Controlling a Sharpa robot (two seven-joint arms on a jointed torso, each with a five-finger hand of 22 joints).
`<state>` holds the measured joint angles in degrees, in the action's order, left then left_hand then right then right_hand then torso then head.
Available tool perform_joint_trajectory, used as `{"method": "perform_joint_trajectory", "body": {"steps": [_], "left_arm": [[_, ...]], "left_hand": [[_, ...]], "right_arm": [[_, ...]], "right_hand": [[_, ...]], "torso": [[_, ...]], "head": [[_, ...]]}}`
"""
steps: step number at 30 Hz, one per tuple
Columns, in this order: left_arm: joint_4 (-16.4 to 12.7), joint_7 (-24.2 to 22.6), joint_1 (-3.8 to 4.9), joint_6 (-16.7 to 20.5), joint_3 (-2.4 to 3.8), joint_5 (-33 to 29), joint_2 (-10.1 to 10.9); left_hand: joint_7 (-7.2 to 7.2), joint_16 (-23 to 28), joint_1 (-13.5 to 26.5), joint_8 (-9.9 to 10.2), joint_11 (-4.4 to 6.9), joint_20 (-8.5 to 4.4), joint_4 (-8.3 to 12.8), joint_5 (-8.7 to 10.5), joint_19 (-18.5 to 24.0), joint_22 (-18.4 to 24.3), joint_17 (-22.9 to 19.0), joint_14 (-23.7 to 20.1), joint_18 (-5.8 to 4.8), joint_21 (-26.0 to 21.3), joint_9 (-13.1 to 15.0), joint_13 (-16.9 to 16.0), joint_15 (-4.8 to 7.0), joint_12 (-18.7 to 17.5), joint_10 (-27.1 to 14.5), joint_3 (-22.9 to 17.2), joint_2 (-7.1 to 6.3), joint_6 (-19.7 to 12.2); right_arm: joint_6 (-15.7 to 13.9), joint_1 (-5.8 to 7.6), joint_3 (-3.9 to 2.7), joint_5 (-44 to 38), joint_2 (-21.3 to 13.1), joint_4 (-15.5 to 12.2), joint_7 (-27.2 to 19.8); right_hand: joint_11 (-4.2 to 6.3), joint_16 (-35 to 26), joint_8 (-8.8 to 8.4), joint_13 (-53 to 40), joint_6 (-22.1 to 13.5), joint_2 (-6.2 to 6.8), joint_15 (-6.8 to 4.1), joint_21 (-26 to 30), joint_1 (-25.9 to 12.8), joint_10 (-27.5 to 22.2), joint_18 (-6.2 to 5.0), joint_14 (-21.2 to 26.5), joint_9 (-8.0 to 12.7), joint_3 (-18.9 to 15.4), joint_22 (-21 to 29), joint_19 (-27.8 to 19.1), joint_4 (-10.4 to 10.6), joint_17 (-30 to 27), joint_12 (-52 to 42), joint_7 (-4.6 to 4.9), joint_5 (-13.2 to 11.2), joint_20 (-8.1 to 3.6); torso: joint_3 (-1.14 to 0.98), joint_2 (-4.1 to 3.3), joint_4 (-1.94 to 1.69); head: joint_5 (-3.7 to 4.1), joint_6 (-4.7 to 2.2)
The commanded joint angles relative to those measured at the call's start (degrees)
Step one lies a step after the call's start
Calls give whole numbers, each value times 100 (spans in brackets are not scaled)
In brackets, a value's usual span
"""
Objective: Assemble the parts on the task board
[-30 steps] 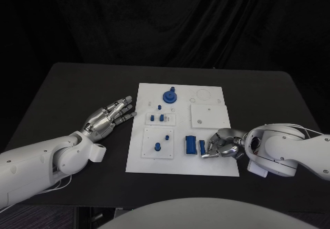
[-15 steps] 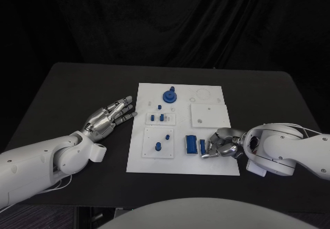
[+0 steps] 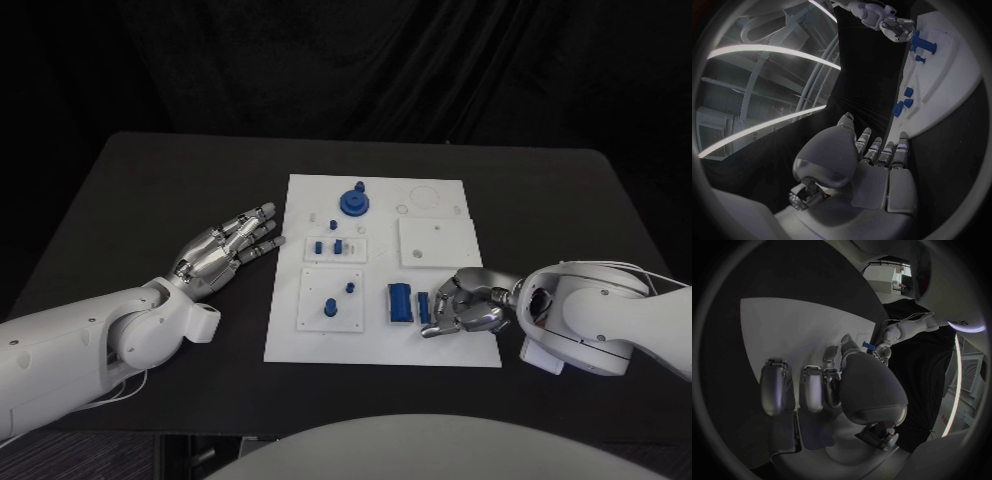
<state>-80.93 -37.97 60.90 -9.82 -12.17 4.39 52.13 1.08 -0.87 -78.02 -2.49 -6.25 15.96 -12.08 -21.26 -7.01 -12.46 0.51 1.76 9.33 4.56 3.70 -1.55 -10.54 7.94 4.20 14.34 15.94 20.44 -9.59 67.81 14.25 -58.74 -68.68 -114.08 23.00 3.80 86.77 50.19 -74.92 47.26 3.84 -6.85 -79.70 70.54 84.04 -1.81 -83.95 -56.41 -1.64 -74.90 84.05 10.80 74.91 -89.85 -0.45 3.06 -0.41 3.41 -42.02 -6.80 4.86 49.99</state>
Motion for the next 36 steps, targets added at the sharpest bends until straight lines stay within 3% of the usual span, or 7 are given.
{"method": "perform_joint_trajectory", "body": {"steps": [1,15,24,28,31,32,36], "left_arm": [[-115,-183,-15,250,-1,160,44],[-639,-545,133,838,4,240,273],[-589,-811,210,1152,4,256,40],[-489,-954,214,1284,3,300,-50],[-392,-1021,211,1274,3,317,-139],[-361,-1039,209,1271,3,320,-169],[-260,-1114,181,1267,3,329,-266]], "left_hand": [[4,-26,-73,-41,-38,28,38,-31,-7,10,9,2,38,19,9,-10,-27,30,16,7,-3,53],[218,55,-204,-69,-16,-530,-336,-53,262,279,-31,-132,-17,-108,62,-34,481,263,149,106,-95,386],[231,87,-215,16,403,-1221,-471,-44,644,1040,-51,-176,-278,-400,-24,-17,928,207,58,200,-127,89],[7,87,-31,87,667,-1452,-472,199,673,1130,-51,-176,-272,-426,-193,16,1168,-38,-89,296,-113,-627],[-280,87,251,122,923,-1474,-472,565,683,1168,-51,-176,-238,-436,-239,76,1232,-416,-278,426,-115,-1042],[-321,87,343,129,991,-1448,-469,665,686,1182,-51,-176,-241,-439,-246,105,1205,-579,-346,459,-102,-1151],[-596,87,532,143,1203,-1415,-460,948,696,1224,-51,-176,-217,-450,-260,155,1197,-794,-420,545,-54,-1341]], "right_arm": [[-414,101,-4,-118,-54,-69,-522],[-2147,626,-6,753,185,370,-2211],[-2481,311,-5,2787,287,851,-4570],[-2185,123,-4,3271,356,1032,-5370],[-1991,-48,-4,3470,400,1132,-5761],[-1960,-102,-4,3511,414,1160,-5857],[-1835,-290,-4,3682,477,1288,-6172]], "right_hand": [[40,27,57,-1508,20,106,-46,-37,-91,596,-65,-459,-42,-49,-1183,181,188,726,-15,-10,-31,-43],[-27,-794,-67,-1508,-185,-203,20,1284,-84,596,-345,-30,-67,-58,-731,-426,551,-838,-15,57,20,19],[-1409,-6285,-1736,3148,-1107,-643,1542,7323,657,-5056,-604,3683,1830,-134,2823,-3510,495,-5826,5050,1249,744,1258],[-1819,-6838,-2212,4406,-1396,-757,1866,7595,538,-5480,-581,4216,2598,-310,3709,-3977,573,-6475,5890,1198,990,1534],[-1239,-7952,-3455,5431,-2880,-1259,1447,7763,-944,-7278,-217,6503,3702,-880,5805,-7147,576,-7079,7159,639,1036,1564],[-782,-8381,-4319,6188,-3905,-1419,1312,7897,-1263,-8035,-218,7523,4659,-1048,6745,-7967,607,-7307,7899,-564,684,1681],[-218,-8577,-4824,7077,-4216,-1514,1122,7919,-1207,-8355,-371,8218,5289,-1545,7167,-8267,589,-7420,8498,-961,450,1619]], "torso": [[-5,24,12],[-48,301,136],[-114,706,304],[-144,871,360],[-172,969,365],[-173,977,362],[-188,1072,294]], "head": [[19,1],[-90,1],[-388,1],[-472,1],[-526,1],[-521,1],[-427,1]]}}
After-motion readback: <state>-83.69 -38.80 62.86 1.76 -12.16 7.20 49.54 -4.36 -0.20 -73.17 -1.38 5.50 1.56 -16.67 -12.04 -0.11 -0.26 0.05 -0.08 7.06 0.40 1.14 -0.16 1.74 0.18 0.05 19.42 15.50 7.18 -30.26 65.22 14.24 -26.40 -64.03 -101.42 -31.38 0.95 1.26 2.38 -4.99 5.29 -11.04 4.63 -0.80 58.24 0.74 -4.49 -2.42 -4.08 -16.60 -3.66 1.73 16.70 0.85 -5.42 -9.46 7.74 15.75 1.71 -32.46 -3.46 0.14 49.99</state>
